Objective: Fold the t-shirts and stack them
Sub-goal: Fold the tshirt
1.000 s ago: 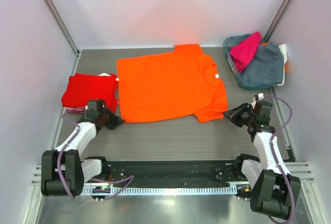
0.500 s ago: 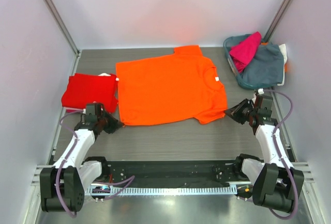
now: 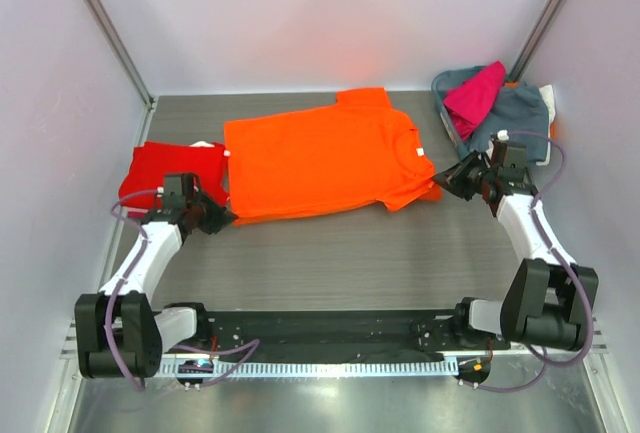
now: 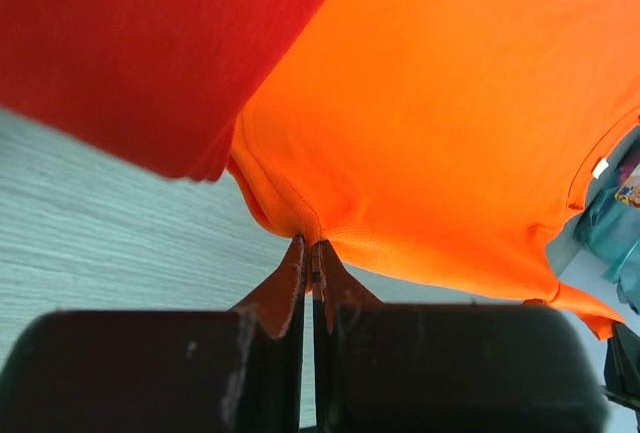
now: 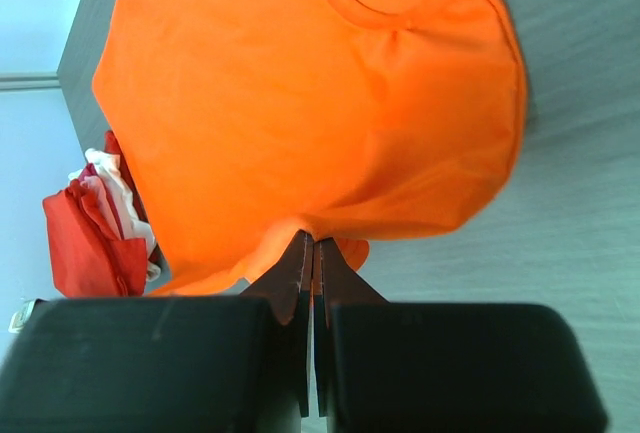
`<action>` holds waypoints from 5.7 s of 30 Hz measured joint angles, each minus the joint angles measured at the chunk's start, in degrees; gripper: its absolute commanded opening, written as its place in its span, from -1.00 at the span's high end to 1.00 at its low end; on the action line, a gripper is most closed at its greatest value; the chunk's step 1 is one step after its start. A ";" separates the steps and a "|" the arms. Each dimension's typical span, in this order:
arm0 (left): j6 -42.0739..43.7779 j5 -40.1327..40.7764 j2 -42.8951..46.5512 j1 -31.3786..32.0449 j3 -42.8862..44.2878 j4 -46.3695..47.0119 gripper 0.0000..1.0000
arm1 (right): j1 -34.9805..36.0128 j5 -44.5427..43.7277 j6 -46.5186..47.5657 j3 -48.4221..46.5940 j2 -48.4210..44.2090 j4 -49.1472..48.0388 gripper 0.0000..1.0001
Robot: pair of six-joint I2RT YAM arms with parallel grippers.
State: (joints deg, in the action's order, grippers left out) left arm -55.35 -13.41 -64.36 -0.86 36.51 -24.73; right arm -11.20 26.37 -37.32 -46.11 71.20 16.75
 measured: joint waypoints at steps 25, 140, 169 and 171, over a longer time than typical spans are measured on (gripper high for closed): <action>-1.46 4.09 -14.95 0.00 9.46 3.19 0.99 | 5.42 -0.66 -3.19 -21.49 26.08 -3.56 0.98; -5.31 11.72 13.66 3.48 23.30 -27.26 -1.00 | 10.84 -19.30 -4.63 24.04 -2.21 -39.50 -0.49; -4.48 10.60 24.68 3.48 -10.73 2.23 -0.82 | 12.63 -29.09 -16.72 21.70 19.02 -52.92 -0.04; -4.50 10.69 24.70 3.48 -11.13 2.49 -0.82 | 12.63 -29.86 -17.73 20.83 20.63 -54.16 0.02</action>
State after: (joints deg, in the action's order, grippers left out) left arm -59.86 -2.72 -39.66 2.61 25.39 -22.24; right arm 1.43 -3.49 -55.05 -25.28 91.83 -37.41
